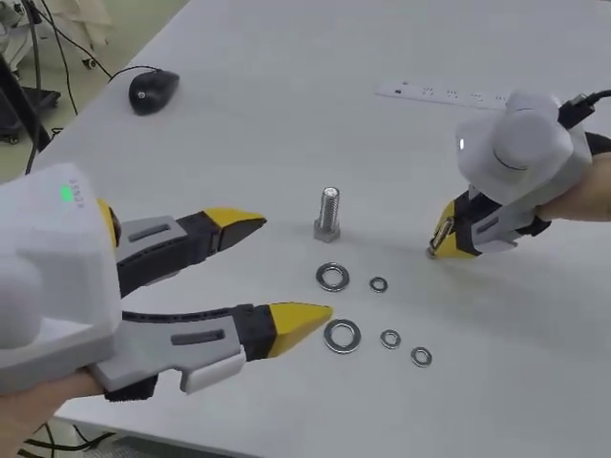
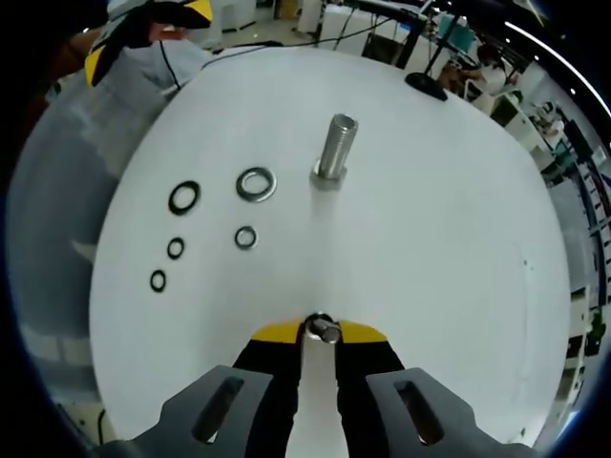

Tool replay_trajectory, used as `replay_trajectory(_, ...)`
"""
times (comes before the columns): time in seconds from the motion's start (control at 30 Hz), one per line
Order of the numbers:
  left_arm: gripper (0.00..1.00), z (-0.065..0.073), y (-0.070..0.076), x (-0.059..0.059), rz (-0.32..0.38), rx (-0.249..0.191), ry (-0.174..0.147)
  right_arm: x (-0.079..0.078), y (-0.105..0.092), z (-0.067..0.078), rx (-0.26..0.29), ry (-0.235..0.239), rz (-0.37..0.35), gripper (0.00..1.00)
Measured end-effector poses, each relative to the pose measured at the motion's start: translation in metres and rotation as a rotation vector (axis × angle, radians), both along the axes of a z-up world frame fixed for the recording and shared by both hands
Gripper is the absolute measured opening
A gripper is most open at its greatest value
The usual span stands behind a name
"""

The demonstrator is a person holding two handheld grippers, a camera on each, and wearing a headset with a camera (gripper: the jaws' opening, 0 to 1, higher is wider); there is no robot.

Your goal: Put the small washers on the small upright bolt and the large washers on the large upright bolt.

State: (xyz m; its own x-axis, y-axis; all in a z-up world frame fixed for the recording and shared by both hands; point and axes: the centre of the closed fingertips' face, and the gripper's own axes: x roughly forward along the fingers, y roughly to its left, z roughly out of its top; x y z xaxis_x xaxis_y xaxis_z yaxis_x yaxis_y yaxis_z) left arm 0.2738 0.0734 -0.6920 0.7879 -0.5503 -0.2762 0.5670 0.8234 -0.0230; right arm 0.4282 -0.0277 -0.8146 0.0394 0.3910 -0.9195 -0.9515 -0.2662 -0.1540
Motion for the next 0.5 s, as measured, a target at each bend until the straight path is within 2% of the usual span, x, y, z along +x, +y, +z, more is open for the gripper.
replay_trajectory(0.27, 0.55, 0.000, -0.001, 0.001, -0.003, 0.003, 0.000, 0.000, -0.004, 0.002, 0.005, 0.001, -0.017, 0.14)
replay_trajectory(0.5, 0.55, 0.005, -0.005, -0.002, -0.016, 0.015, -0.009, -0.005, -0.016, 0.022, 0.031, -0.025, -0.049, 0.14)
